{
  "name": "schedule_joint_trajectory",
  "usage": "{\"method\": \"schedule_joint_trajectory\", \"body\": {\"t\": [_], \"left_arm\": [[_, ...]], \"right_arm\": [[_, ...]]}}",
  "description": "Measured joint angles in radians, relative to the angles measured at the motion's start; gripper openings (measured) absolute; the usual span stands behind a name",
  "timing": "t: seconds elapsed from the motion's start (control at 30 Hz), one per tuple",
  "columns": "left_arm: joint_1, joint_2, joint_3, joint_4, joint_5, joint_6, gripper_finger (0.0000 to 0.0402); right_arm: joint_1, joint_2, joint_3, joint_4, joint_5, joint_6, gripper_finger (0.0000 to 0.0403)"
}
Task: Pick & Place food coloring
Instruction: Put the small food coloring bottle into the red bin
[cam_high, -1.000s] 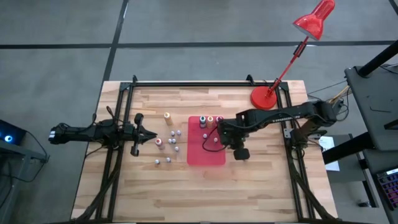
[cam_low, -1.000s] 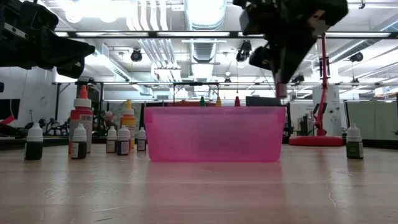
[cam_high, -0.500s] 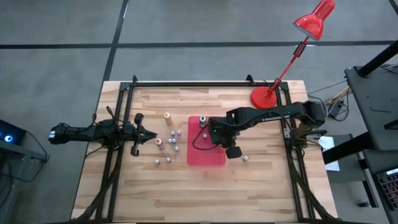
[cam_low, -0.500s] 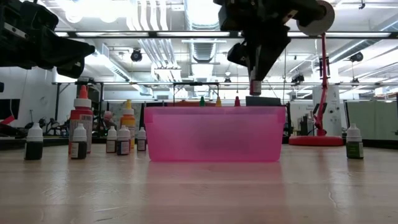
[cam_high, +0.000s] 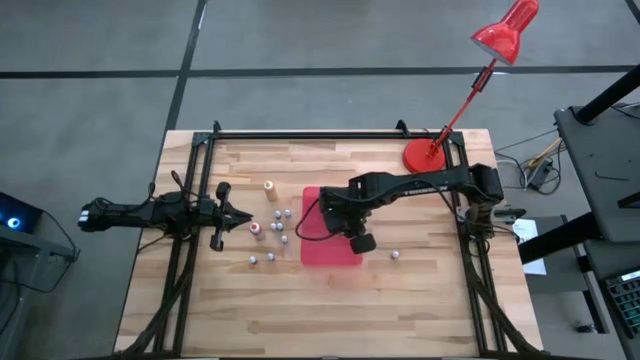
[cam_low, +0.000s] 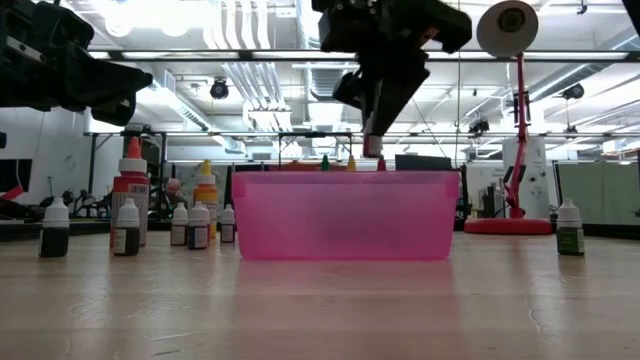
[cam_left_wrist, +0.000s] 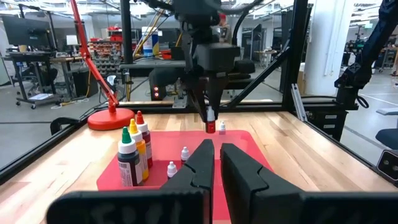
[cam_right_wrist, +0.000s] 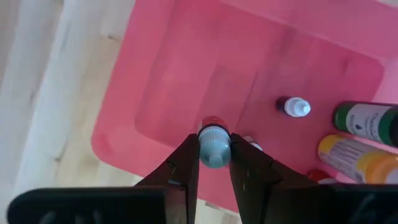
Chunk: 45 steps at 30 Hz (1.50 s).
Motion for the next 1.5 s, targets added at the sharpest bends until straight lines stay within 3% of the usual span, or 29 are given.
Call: {"method": "schedule_joint_trajectory", "body": {"t": [0.6,1.5], "left_arm": [[0.0,0.0,0.0,0.0,0.0,0.0,0.0003],[0.0,0.0,0.0,0.0,0.0,0.0,0.0003]], "right_arm": [[-0.034,0.154,0.12,-0.018,0.001,0.106,0.0065],[-0.04,0.169,-0.008,0.125,-0.001,0.182,0.0065]]}}
